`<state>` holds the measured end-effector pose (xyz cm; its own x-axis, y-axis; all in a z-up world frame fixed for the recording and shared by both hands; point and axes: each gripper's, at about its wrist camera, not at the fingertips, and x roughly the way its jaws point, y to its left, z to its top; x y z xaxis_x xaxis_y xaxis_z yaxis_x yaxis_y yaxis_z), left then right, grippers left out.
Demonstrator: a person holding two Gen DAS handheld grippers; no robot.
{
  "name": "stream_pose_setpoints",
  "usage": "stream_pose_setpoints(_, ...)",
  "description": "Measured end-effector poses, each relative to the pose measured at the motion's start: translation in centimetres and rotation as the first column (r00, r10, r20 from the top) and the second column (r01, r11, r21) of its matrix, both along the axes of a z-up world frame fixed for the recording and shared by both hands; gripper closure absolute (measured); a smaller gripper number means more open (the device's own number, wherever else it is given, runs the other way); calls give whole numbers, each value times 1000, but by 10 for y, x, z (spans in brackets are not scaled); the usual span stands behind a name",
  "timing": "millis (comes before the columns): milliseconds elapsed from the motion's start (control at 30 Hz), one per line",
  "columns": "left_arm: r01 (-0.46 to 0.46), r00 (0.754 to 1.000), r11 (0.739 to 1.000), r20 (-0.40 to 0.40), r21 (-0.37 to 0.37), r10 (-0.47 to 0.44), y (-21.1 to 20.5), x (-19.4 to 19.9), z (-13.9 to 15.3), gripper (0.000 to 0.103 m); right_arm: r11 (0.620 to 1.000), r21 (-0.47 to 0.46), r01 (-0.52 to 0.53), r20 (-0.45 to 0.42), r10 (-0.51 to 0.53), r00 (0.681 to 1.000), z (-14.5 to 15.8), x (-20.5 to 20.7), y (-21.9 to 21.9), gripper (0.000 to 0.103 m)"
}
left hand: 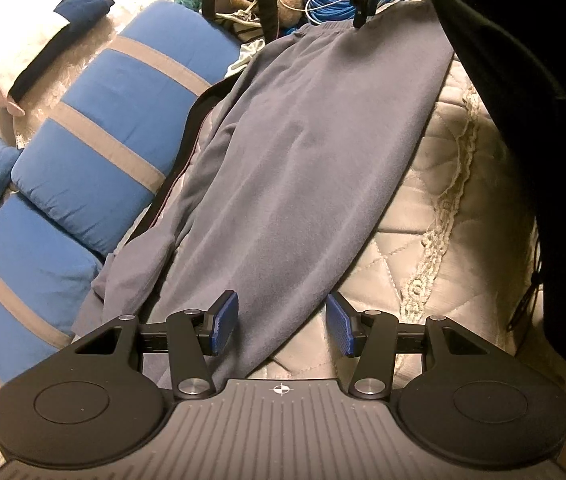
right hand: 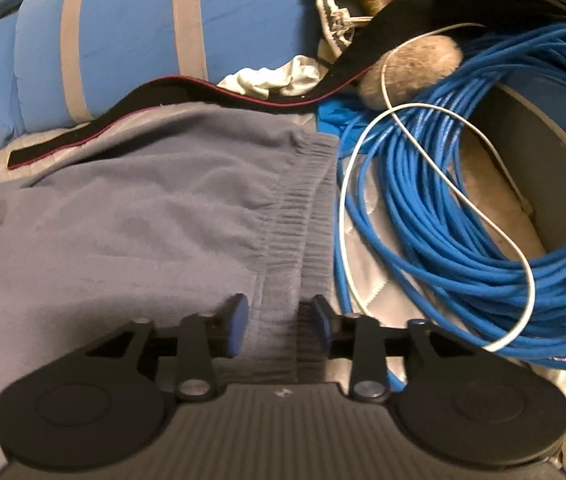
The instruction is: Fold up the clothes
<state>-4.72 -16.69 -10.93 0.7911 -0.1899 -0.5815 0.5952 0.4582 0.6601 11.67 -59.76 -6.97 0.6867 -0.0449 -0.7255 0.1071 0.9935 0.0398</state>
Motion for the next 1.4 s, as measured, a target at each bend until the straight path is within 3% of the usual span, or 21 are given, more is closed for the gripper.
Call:
stream_pose_setpoints(67, 3, 1000, 1000, 2, 2, -3, 1, 0, -1, 56, 1000, -18, -8, 4, 8, 1000, -2, 0, 3, 49)
stream_pose_setpoints(100, 4, 1000, 1000, 3, 4, -4, 1, 0, -1, 56, 1000, -28, -14, 6, 14, 1000, -2, 0, 5, 56)
stream_pose_setpoints(133, 5, 1000, 1000, 4, 5, -5, 0, 0, -2, 56, 999, -34, -21, 10, 21, 1000, -3, 0, 7, 74)
stream_pose_setpoints(200, 6, 1000, 1000, 6, 8, -6, 0, -1, -2, 56, 998, -47, -29, 17, 30, 999, -2, -1, 11, 82)
stream_pose_setpoints(233, 7, 1000, 1000, 6, 8, -7, 0, -1, -2, 56, 998, -66, -21, 20, 22, 1000, -2, -1, 13, 96)
stream_pose_setpoints(500, 0, 1000, 1000, 4, -3, 0, 3, 0, -2, 56, 996, -75, 39, 52, -35, 998, 10, -4, -5, 99)
stream_pose_setpoints(567, -1, 1000, 1000, 2, -7, 1, 4, 0, -2, 56, 997, -64, 42, 26, -41, 999, 9, -1, -11, 98)
stream_pose_setpoints(600, 0, 1000, 1000, 1, -7, 0, 4, 0, -2, 56, 997, -66, 41, 12, -41, 999, 8, 0, -11, 96)
stream_pose_setpoints(633, 1, 1000, 1000, 3, -4, -1, 4, 0, -3, 56, 996, -78, 44, 5, -43, 999, 7, 1, -9, 78)
stream_pose_setpoints(667, 2, 1000, 1000, 4, -1, -2, 4, 0, -4, 56, 995, -90, 45, -1, -45, 999, 8, 1, -6, 68)
stream_pose_setpoints(833, 7, 1000, 1000, 20, 12, -7, 3, 0, -3, 56, 978, -204, -51, 12, 54, 998, 26, -15, 21, 39)
stream_pose_setpoints(867, 7, 1000, 1000, 21, 14, -7, 3, 0, -3, 56, 969, -235, -81, 6, 85, 996, 30, -21, 26, 37)
stream_pose_setpoints(1067, 7, 999, 1000, 31, 21, -7, 2, -2, -3, 56, 888, -389, -243, -24, 254, 967, 52, -72, 43, 24)
stream_pose_setpoints(1167, 7, 999, 1000, 35, 20, -7, 2, -2, -2, 55, 826, -471, -310, -60, 321, 945, 54, -106, 48, 19)
stream_pose_setpoints(1300, 6, 999, 1000, 41, 18, -6, 3, -2, -3, 55, 696, -598, -398, -146, 394, 907, 34, -151, 60, 15)
stream_pose_setpoints(1400, 2, 999, 1000, 49, 14, -3, 3, -2, -4, 55, 574, -688, -444, -217, 421, 881, 7, -178, 69, 16)
